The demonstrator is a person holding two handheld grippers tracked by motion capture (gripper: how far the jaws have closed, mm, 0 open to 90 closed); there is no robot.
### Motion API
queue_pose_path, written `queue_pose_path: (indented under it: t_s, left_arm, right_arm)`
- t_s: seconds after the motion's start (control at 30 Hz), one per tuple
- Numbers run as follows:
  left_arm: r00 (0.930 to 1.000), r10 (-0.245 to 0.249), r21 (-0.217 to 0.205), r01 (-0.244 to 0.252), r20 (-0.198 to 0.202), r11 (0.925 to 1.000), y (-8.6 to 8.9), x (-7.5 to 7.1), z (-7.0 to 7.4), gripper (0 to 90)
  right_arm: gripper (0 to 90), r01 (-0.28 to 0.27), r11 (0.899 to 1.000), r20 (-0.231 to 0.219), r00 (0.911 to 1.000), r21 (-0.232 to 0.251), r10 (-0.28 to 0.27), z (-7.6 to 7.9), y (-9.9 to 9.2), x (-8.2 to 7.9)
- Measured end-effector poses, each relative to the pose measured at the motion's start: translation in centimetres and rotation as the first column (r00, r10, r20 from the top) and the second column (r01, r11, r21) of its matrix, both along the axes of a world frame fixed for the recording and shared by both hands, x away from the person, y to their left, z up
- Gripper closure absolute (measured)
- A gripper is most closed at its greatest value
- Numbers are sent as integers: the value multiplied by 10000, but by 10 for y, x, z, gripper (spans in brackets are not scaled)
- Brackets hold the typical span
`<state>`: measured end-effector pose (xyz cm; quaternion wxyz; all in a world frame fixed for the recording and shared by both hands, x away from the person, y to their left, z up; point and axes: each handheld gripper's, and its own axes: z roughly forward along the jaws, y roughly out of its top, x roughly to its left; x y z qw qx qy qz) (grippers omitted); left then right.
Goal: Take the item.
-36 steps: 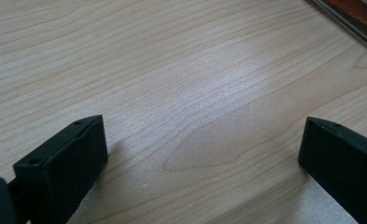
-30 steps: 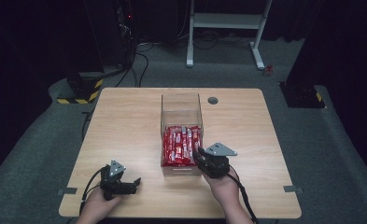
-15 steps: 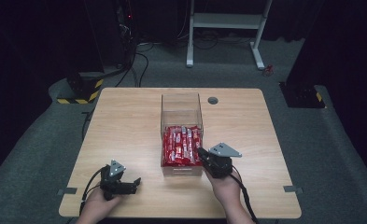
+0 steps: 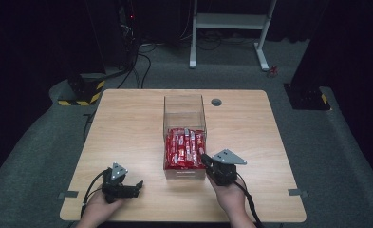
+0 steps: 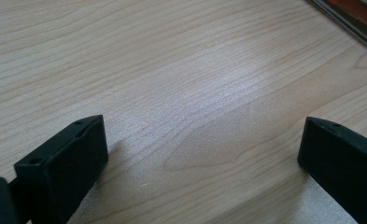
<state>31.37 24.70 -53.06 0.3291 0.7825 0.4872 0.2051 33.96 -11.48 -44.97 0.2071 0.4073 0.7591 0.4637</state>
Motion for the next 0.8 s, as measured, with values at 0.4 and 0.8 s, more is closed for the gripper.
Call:
queue_pose_path:
  t_s: [0.4,0.8]
  left_arm:
    - [10000,71,9,-71,-5,10000,-1,2,0,18]
    - [10000,77,-3,-77,-5,10000,-2,3,0,17]
  right_arm:
    - [870,15,9997,-52,10000,258,-14,0,-6,-12]
    - [870,-2,9998,65,10000,208,0,3,-8,-18]
